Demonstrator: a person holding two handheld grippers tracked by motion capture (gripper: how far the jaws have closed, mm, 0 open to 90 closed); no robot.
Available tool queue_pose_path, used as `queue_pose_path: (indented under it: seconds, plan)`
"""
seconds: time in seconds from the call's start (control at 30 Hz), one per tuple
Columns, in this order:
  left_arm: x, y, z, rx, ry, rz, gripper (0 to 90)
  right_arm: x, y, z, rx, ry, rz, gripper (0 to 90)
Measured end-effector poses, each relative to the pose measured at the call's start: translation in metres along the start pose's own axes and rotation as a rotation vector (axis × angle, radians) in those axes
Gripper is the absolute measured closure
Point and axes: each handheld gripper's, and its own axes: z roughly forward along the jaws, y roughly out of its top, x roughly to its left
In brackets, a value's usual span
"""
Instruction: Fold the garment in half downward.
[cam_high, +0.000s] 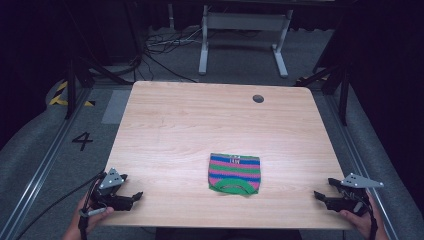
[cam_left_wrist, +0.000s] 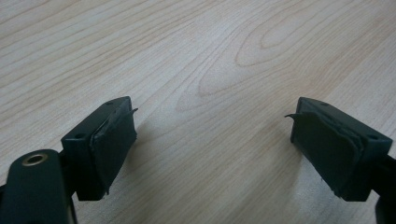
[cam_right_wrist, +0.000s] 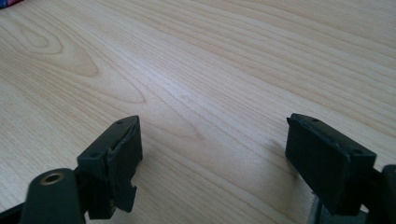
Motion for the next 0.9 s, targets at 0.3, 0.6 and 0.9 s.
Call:
queue_pose_path:
  seconds: [0.3, 0.6, 0.9]
  plan:
    - [-0.0017, 0.001, 0.0012, 0.002, 0.012, -0.007, 12.7, -0.0009, -0.0002, -0.0002, 0.0, 0.001, -0.001, 19.6]
    - [-0.0028, 0.0006, 0.0008, 0.002, 0.021, -0.018, 12.7, -0.0009, -0.0002, -0.0002, 0.0, 0.002, 0.0, 19.6]
    - [-0.0029, 0.0006, 0.0009, 0.001, 0.021, -0.019, 12.7, -0.001, -0.0002, -0.0002, -0.001, 0.003, 0.0, 19.6]
